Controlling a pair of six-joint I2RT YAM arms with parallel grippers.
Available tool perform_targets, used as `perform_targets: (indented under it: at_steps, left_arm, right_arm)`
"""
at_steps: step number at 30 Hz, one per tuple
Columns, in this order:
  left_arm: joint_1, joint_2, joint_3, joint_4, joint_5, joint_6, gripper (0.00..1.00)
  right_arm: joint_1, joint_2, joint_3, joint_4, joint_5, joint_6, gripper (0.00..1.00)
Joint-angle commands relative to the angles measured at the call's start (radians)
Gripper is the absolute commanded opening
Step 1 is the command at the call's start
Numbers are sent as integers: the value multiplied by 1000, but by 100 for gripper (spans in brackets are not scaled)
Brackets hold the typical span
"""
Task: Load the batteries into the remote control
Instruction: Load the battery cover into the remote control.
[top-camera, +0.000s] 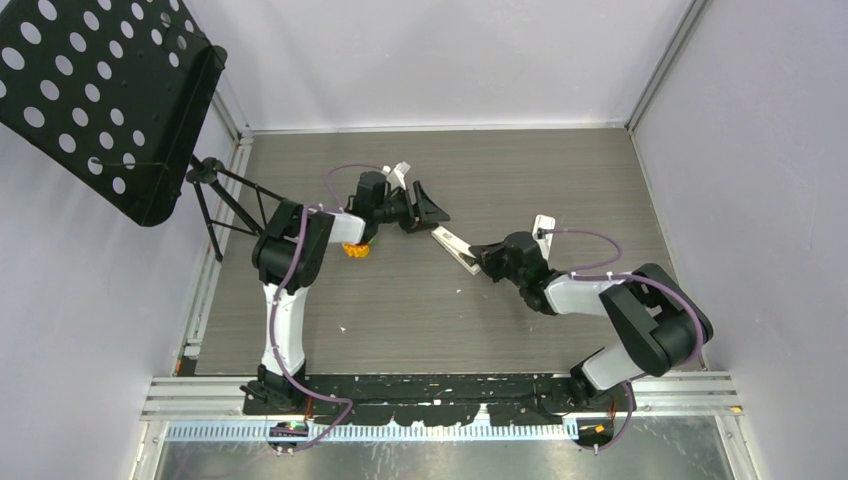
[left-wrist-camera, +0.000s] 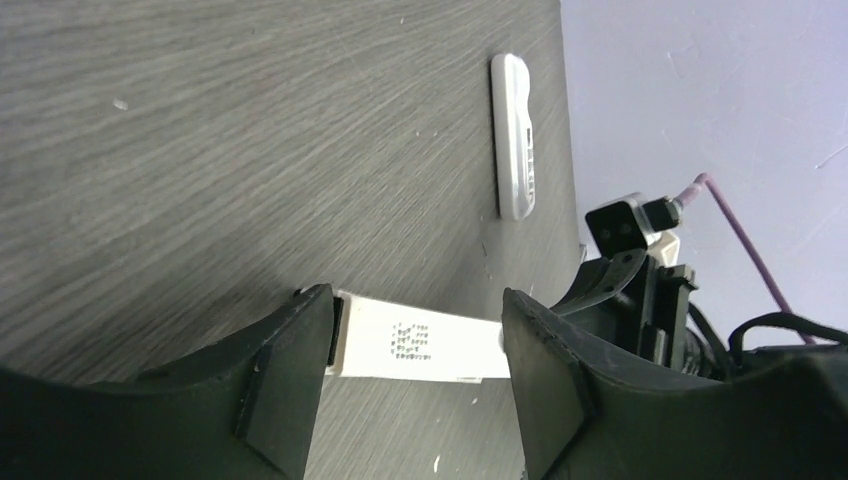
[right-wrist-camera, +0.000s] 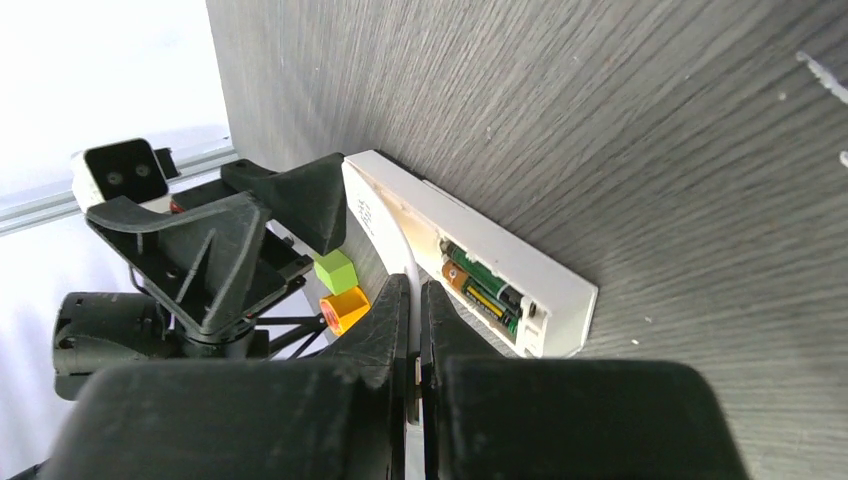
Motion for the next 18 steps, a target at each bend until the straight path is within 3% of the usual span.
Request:
perform_targets:
  at_steps: [1, 8, 18]
  left_arm:
    - [-15, -11, -87, 156, 46, -81, 62]
    - [-12, -47, -153, 170, 32, -75, 62]
    - [-12, -91, -92, -77, -22, 80, 66]
  right_arm:
    - [13, -45, 11, -213, 43, -10, 0]
    - [10, -69, 26, -272, 52, -103, 0]
    - [-36, -104, 10, -361, 48, -174, 0]
